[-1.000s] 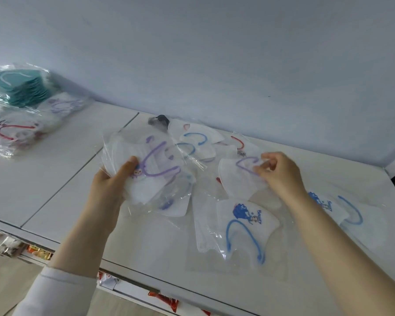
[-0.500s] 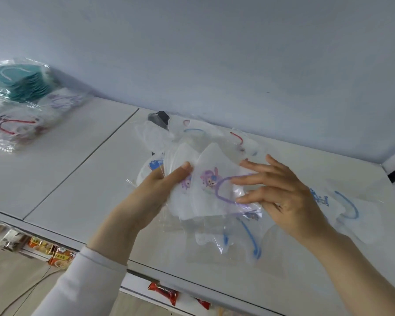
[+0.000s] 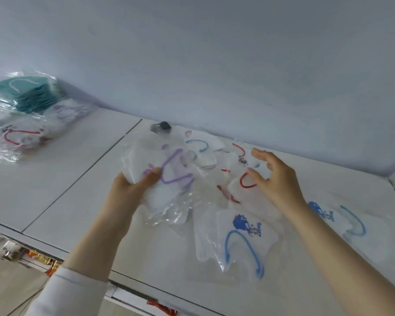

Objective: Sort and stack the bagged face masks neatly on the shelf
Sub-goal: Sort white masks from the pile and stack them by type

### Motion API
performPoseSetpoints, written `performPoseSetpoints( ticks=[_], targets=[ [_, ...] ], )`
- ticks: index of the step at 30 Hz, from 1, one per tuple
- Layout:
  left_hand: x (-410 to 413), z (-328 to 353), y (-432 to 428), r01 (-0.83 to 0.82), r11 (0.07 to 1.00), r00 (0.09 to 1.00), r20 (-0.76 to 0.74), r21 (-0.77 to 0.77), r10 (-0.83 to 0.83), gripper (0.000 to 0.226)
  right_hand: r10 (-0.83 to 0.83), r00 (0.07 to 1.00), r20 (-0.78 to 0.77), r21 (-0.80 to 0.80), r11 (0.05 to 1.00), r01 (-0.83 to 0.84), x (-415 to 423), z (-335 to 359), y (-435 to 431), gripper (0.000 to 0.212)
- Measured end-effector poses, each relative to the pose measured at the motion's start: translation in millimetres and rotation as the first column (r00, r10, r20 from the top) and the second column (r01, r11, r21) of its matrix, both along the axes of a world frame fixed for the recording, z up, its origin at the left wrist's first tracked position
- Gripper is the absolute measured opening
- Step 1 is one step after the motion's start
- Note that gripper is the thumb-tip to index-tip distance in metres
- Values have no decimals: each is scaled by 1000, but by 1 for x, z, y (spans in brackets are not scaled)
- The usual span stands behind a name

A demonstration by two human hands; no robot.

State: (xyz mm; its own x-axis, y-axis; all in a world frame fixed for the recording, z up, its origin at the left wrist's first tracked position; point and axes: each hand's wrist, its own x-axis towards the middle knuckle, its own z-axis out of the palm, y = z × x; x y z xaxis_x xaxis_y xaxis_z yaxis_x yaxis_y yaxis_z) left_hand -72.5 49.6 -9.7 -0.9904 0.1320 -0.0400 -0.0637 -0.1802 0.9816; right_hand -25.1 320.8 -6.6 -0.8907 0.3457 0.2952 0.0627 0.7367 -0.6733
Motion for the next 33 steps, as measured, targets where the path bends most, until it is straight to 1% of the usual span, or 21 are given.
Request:
performPoseSetpoints(
  ticks=[2,4,6,8,9,11,13,14,15,17,18,20,22,24,26,27,28,29,30,31,33],
  targets=[
    [-6,-1,-16,-87,996,996,-25,25,88,26,98,986,133,92,990,-111,-20,3,-12,56],
    [-11,-1,-30,-175,982,984,-30,76,178,2,209,916,343,274,910,-310,-31,-6,-34,72],
    [-13,-1,-39,-247,964,968,-24,101,251,17,207,795,570,397,778,-487,-25,-23,-62,77],
    [-14,0,-43,-272,957,961,-26,98,276,20,213,777,592,461,702,-543,-15,-35,-80,84],
    [-15,-2,-43,-268,958,962,-32,100,272,22,233,786,573,468,694,-547,-11,-36,-84,86],
    [-13,-2,-38,-255,962,965,-36,100,260,20,317,780,540,400,719,-569,-10,-30,-79,78],
    [-12,-1,-32,-238,965,969,-46,111,244,13,368,832,415,319,798,-512,-6,-20,-65,75],
    [-10,1,-29,-229,966,971,-43,121,236,11,326,866,380,326,829,-455,-4,-18,-55,76],
    [-11,1,-27,-228,966,971,-46,125,236,10,251,883,397,361,842,-401,0,-18,-43,79],
    [-12,-1,-26,-235,963,969,-43,133,243,7,91,838,538,431,824,-367,10,-24,-17,82],
    [-12,0,-26,-234,963,970,-34,136,241,7,22,804,594,448,821,-354,14,-26,-6,78],
    [-15,0,-24,-242,960,969,-18,142,247,6,-68,794,604,470,835,-287,17,-29,12,71],
    [-19,1,-21,-262,954,964,-10,148,266,6,-108,801,588,465,856,-226,14,-29,22,71],
    [-20,4,-20,-262,952,963,-13,159,268,6,-107,824,557,417,894,-166,12,-27,22,72],
    [-15,9,-18,-218,967,973,-46,129,225,6,-52,905,423,340,934,-105,18,-16,12,76],
    [-10,12,-16,-173,980,981,-73,97,180,7,7,947,322,245,965,-90,24,-9,3,78],
    [-2,14,-13,-106,993,988,-103,60,112,9,70,974,216,89,992,-91,30,0,-10,78],
    [6,16,-8,-23,1000,990,-136,12,24,14,137,983,121,-107,986,-124,37,7,-24,77],
    [14,17,-3,74,996,984,-160,-48,-80,21,224,974,33,-296,933,-204,44,13,-36,76],
    [23,19,3,164,980,968,-174,-114,-182,27,300,953,-30,-408,867,-286,49,16,-47,76],
    [38,22,17,266,943,931,-201,-202,-306,32,370,921,-122,-496,781,-379,58,14,-57,69]
  ],
)
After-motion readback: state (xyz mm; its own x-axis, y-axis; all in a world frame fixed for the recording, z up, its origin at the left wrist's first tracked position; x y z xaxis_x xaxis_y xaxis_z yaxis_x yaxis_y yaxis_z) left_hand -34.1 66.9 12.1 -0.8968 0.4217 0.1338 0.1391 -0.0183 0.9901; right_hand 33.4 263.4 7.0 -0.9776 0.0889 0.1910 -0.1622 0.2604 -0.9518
